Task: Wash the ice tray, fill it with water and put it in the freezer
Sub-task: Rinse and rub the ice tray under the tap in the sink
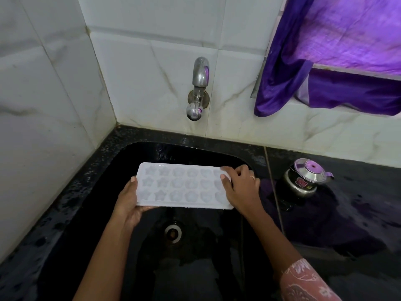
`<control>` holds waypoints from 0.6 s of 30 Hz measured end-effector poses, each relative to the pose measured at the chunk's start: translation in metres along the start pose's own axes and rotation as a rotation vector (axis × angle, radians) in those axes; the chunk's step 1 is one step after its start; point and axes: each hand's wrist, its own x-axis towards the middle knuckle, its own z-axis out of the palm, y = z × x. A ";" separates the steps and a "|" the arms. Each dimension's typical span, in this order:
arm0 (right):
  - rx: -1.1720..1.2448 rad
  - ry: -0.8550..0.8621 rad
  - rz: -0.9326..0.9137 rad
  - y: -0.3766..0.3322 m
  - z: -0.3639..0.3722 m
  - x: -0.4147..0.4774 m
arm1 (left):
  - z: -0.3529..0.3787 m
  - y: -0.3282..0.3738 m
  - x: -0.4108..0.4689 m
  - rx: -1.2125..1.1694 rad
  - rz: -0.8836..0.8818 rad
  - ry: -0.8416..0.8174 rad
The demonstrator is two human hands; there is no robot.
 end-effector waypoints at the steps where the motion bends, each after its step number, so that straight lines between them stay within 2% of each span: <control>1: -0.100 0.006 -0.044 -0.001 -0.003 0.000 | 0.001 0.001 0.001 -0.004 0.005 0.002; 6: -0.258 0.086 -0.132 -0.004 0.005 0.005 | 0.000 0.002 -0.001 -0.015 0.027 0.001; 10: -0.314 -0.058 -0.109 -0.010 0.004 0.008 | -0.004 0.002 -0.001 -0.014 0.044 -0.005; 13: -0.230 -0.147 -0.062 -0.014 0.003 0.010 | -0.005 0.004 0.000 0.002 0.060 -0.007; 18: -0.189 -0.178 -0.063 -0.014 0.002 0.013 | -0.006 0.004 0.003 0.009 0.063 0.002</control>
